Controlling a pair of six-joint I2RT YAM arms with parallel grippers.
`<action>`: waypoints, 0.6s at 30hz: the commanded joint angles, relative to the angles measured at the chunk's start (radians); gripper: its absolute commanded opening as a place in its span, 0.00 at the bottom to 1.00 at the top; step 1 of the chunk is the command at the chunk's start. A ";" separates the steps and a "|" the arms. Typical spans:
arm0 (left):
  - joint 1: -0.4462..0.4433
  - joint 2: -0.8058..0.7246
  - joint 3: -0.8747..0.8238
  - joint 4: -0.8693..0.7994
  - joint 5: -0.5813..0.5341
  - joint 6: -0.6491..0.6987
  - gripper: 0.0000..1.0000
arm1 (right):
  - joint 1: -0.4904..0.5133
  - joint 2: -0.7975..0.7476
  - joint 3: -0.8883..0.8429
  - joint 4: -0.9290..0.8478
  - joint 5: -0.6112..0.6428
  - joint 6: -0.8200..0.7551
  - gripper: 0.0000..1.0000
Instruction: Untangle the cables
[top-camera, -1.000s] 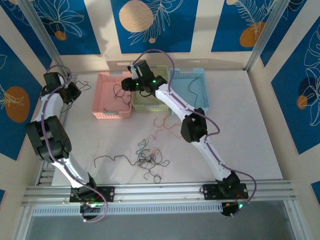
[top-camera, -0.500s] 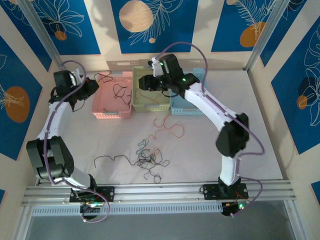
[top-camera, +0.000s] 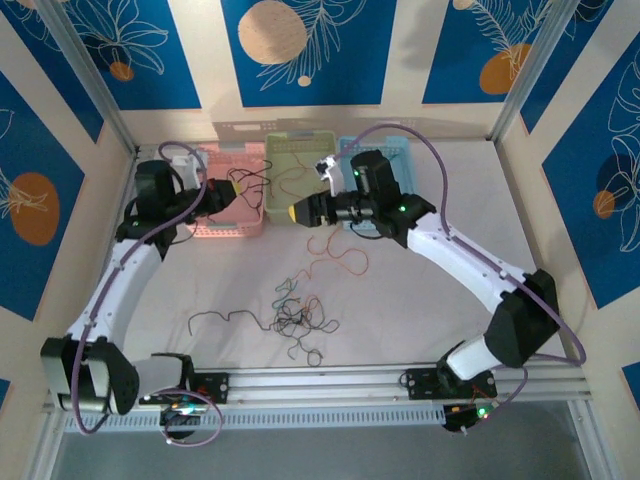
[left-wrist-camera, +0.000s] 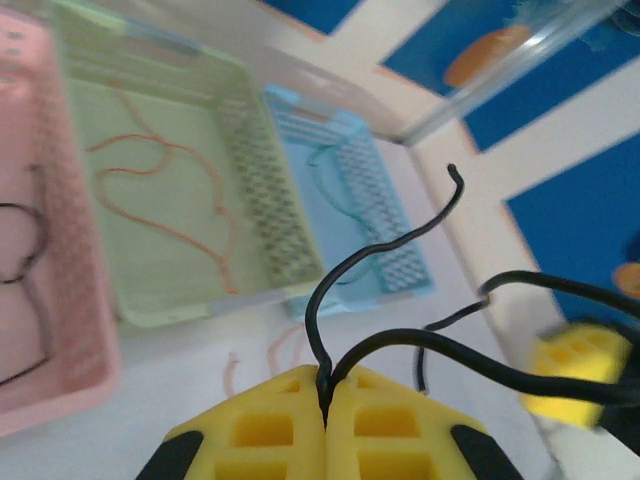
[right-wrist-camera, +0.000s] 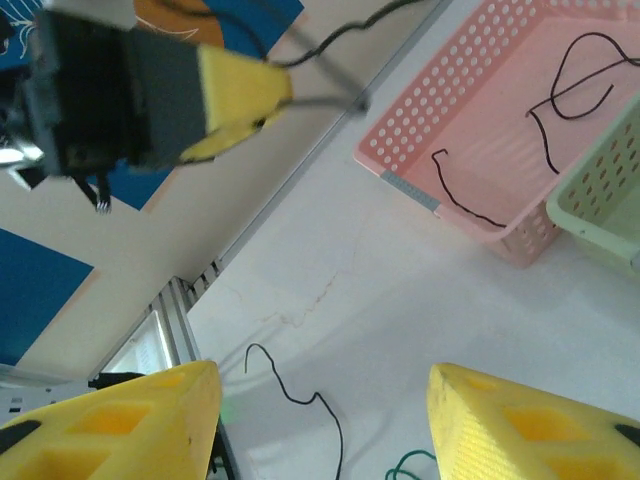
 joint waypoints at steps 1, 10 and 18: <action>0.010 0.118 0.113 -0.140 -0.252 0.071 0.00 | -0.001 -0.085 -0.097 0.039 0.012 0.036 0.57; 0.043 0.512 0.447 -0.264 -0.472 0.111 0.24 | -0.006 -0.281 -0.290 -0.045 0.094 0.025 0.57; 0.065 0.547 0.551 -0.377 -0.454 0.141 0.68 | -0.013 -0.381 -0.396 -0.103 0.114 0.022 0.61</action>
